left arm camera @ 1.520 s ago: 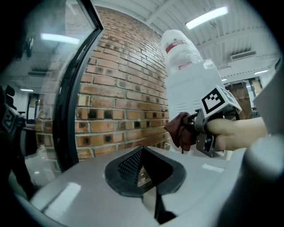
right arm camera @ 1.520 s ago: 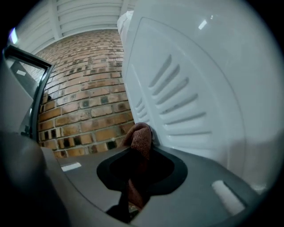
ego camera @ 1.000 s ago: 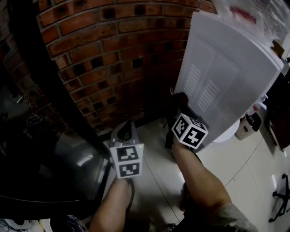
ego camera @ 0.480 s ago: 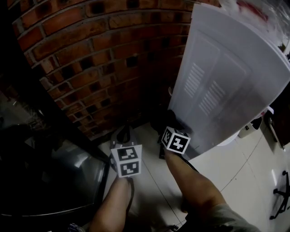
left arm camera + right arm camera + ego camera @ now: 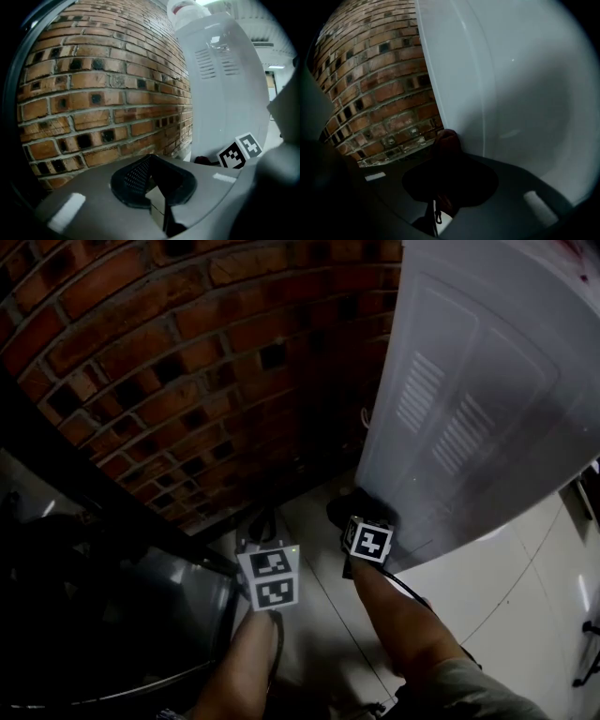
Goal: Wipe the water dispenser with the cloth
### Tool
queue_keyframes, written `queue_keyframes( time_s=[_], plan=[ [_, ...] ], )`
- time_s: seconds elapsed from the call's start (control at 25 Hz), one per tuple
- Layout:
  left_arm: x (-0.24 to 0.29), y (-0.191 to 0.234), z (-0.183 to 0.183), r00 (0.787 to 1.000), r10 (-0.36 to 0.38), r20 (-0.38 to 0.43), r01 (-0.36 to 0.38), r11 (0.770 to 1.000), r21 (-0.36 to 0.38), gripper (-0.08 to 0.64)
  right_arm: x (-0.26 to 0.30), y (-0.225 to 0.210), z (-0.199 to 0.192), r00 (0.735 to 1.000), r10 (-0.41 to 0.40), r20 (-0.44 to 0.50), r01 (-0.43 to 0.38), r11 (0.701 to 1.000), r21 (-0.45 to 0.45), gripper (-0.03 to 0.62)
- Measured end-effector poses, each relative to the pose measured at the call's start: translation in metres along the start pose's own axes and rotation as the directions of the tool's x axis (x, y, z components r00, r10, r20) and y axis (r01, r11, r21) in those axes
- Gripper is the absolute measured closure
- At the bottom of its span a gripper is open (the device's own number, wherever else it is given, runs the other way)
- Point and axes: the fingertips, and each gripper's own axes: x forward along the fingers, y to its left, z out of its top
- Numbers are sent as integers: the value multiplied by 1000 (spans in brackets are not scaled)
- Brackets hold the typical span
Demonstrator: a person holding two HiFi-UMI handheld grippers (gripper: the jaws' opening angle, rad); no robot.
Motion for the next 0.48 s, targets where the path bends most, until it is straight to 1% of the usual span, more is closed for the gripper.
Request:
queue_keyframes(
  time_s=[0.12,0.28,0.4,0.48],
  plan=[
    [10,-8,-17,999,-16,-42,17,1000,8,560,4,-11,-13,999,-24,-30,24,1000,4,511],
    [12,-13,-21,998,-23,-57,24,1000,20,560,11,-17,-32,995,-24,-99,27,999,24,511],
    [10,-13,-18,998,-21,-54,22,1000,19,560,8,-19,-35,992,-35,-121,33,999,-14,511],
    [5,-13,-14,999,-17,-48,18,1000,15,560,1,-16,-29,994,-17,-110,14,999,-32,511]
  ],
)
